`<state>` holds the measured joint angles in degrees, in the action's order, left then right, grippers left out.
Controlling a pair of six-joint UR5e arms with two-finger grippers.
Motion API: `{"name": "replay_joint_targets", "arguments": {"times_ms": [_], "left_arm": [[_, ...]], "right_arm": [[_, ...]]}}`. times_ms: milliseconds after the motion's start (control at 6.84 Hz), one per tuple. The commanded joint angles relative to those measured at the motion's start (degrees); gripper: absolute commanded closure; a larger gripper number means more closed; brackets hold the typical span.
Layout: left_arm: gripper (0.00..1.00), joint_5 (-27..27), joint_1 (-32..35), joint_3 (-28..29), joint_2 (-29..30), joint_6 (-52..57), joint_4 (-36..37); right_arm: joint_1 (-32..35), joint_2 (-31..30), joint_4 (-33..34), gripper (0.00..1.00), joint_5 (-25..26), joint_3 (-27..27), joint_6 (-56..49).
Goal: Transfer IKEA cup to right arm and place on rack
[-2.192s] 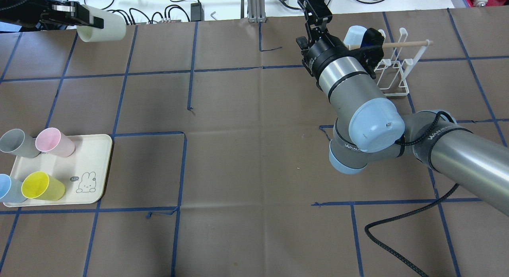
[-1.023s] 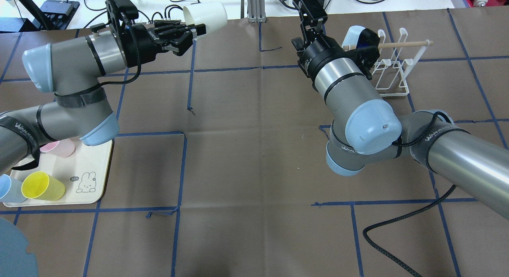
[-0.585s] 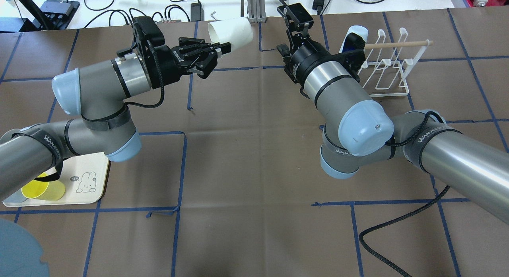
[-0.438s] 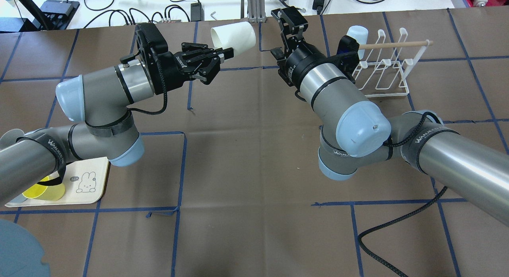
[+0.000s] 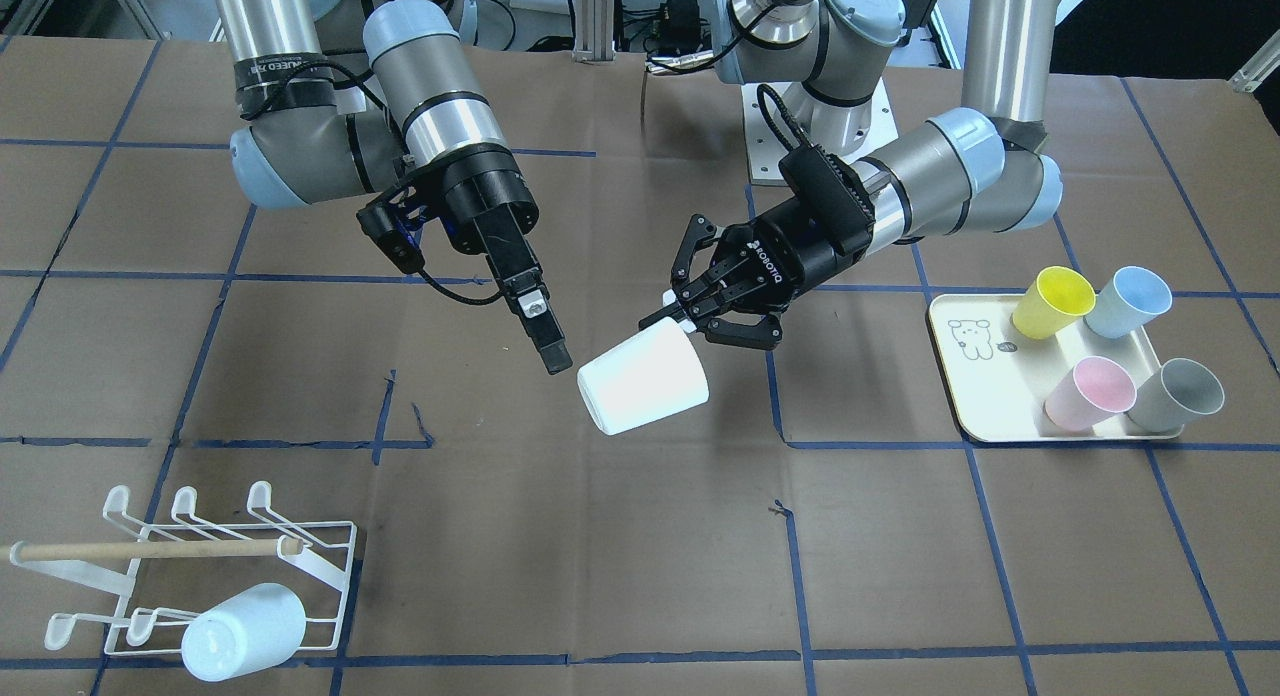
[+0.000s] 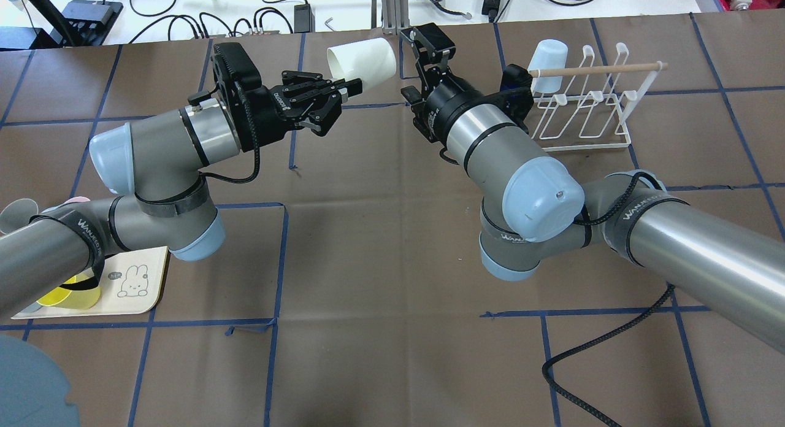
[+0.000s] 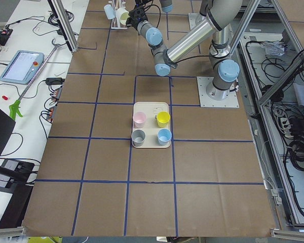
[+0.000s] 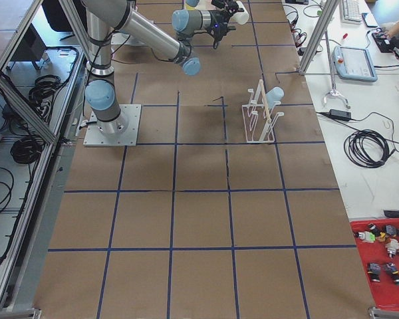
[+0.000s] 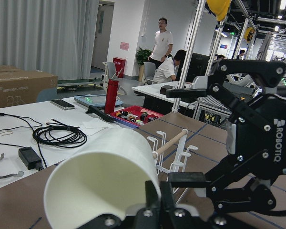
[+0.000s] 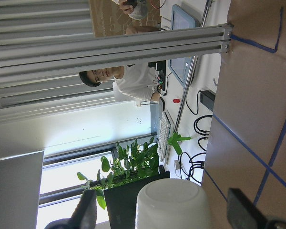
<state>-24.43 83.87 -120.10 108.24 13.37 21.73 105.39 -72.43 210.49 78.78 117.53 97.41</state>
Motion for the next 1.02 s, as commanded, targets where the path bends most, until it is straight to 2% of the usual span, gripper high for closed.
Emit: {"name": "replay_joint_targets", "arguments": {"times_ms": [0, 146, 877], "left_arm": [[0.91, 0.0, 0.0, 0.0, 0.0, 0.0, 0.2], [0.91, 0.0, 0.1, 0.0, 0.0, 0.0, 0.2], [0.89, 0.0, 0.1, 0.0, 0.0, 0.0, 0.2]], "right_arm": [[0.7, 0.4, -2.2, 0.05, 0.0, -1.3, 1.6], [1.5, 1.0, -4.3, 0.05, 0.0, -2.7, 1.6], [3.7, 4.7, -4.4, 0.05, 0.1, -7.0, 1.8]]}}
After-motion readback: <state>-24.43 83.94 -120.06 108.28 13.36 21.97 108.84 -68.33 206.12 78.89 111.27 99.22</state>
